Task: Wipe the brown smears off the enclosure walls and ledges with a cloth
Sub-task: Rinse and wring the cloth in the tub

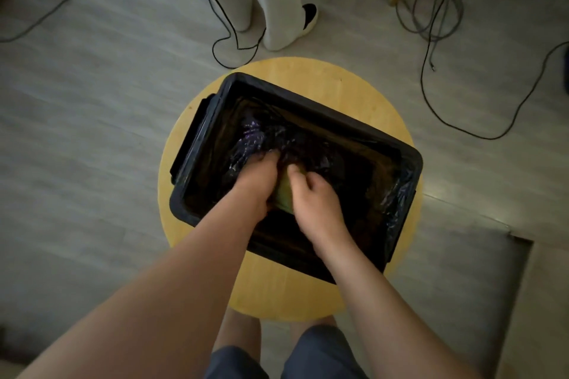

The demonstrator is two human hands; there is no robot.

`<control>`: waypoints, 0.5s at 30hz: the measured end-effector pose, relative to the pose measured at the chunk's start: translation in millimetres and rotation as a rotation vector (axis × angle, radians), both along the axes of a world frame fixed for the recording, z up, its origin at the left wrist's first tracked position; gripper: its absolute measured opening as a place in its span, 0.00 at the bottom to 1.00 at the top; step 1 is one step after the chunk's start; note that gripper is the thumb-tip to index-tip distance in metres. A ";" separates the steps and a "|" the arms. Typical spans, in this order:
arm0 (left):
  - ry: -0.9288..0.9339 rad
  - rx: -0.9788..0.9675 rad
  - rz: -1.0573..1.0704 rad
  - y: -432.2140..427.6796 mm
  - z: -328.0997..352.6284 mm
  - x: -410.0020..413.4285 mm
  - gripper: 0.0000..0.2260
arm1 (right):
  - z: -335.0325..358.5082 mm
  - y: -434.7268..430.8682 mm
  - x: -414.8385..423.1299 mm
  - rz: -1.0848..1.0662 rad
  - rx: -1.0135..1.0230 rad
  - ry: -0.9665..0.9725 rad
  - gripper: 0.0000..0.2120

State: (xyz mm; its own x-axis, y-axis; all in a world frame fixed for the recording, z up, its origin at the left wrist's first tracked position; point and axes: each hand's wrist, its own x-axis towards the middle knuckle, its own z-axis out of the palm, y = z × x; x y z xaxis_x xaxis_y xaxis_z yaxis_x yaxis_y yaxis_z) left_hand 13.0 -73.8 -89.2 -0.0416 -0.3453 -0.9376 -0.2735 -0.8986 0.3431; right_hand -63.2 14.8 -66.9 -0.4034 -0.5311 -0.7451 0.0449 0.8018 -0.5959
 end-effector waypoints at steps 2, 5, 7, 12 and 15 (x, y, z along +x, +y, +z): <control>0.017 -0.053 0.003 -1.5 -1.0 1.3 0.16 | 19.0 4.2 8.7 0.021 -0.124 0.003 0.20; 0.136 -0.013 0.077 -1.0 -0.5 0.3 0.14 | 30.8 3.1 17.7 -0.005 -0.226 0.041 0.24; 0.153 -0.021 0.090 0.2 2.4 -3.1 0.12 | 23.0 -1.2 15.9 0.045 -0.239 0.151 0.22; 0.048 -0.001 -0.003 6.5 2.8 -1.1 0.14 | -12.8 -6.1 4.4 0.300 -0.218 0.465 0.23; 0.043 -0.015 -0.082 7.8 -0.2 8.9 0.16 | -34.5 -6.3 -7.2 0.329 -0.168 0.590 0.22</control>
State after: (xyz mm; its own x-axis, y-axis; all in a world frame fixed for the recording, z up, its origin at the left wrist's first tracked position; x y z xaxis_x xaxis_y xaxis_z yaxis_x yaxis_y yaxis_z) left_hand 22.0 -66.0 -89.4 -0.1101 -0.3533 -0.9290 -0.3310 -0.8683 0.3694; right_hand -70.4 8.6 -101.4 -0.5141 -0.7842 -0.3475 -0.5540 0.6129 -0.5635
